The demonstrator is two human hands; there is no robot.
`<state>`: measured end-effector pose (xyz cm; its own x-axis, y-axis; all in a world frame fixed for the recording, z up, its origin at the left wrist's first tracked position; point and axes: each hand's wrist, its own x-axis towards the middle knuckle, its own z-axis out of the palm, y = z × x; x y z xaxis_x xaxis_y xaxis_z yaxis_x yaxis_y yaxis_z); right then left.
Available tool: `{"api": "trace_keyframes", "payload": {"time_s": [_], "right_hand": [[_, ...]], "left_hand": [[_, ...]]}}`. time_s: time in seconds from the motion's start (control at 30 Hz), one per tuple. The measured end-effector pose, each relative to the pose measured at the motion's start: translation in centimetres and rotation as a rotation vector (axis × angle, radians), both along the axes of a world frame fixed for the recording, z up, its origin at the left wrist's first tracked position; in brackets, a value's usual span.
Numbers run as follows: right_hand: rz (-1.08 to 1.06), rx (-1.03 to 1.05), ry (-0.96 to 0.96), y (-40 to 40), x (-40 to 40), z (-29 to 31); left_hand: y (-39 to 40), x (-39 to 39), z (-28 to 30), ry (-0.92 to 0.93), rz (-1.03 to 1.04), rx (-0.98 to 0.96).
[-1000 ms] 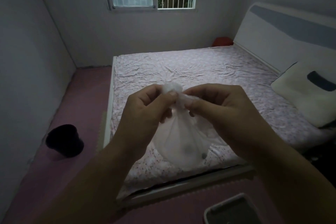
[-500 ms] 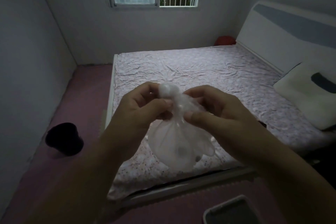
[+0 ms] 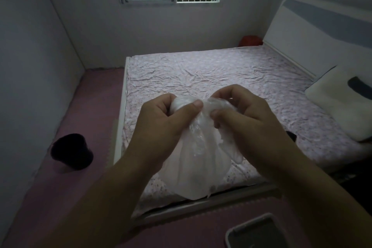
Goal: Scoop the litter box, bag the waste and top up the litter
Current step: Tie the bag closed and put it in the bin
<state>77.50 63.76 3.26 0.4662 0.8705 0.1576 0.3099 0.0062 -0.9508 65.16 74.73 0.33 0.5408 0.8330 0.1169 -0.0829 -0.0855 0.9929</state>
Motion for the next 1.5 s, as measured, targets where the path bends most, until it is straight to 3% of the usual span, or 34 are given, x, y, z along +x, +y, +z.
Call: {"api": "trace_keyframes", "payload": {"time_s": [0.13, 0.27, 0.5, 0.77, 0.93, 1.13, 1.33, 1.43, 1.5], "right_hand": [[0.026, -0.057, -0.064, 0.4, -0.3, 0.3], [-0.022, -0.079, -0.211, 0.5, 0.3, 0.4], [-0.177, -0.068, -0.241, 0.9, 1.2, -0.1], [-0.222, -0.047, -0.440, 0.6, 1.1, -0.2], [-0.094, 0.024, -0.116, -0.5, 1.2, 0.1], [-0.032, 0.104, -0.182, -1.1, 1.3, 0.3], [-0.025, 0.032, -0.222, -1.5, 1.7, 0.3], [0.069, 0.011, -0.123, -1.8, 1.5, 0.4], [0.129, 0.013, 0.063, -2.0, 1.4, 0.2]], "left_hand": [[0.2, 0.0, 0.0, -0.006, -0.065, -0.066], [0.9, 0.1, 0.1, -0.048, -0.258, -0.183], [1.5, -0.4, 0.0, -0.070, -0.496, -0.154], [0.9, -0.3, -0.1, -0.037, -0.444, -0.071], [0.8, -0.2, -0.1, -0.093, -0.326, -0.087], [0.4, -0.8, 0.3, -0.156, -0.359, -0.083], [0.0, -1.5, 0.6, -0.112, -0.483, -0.050], [-0.5, -1.7, 0.7, -0.054, -0.403, 0.085], [-0.9, -1.6, 0.8, -0.037, -0.336, 0.143]]}}
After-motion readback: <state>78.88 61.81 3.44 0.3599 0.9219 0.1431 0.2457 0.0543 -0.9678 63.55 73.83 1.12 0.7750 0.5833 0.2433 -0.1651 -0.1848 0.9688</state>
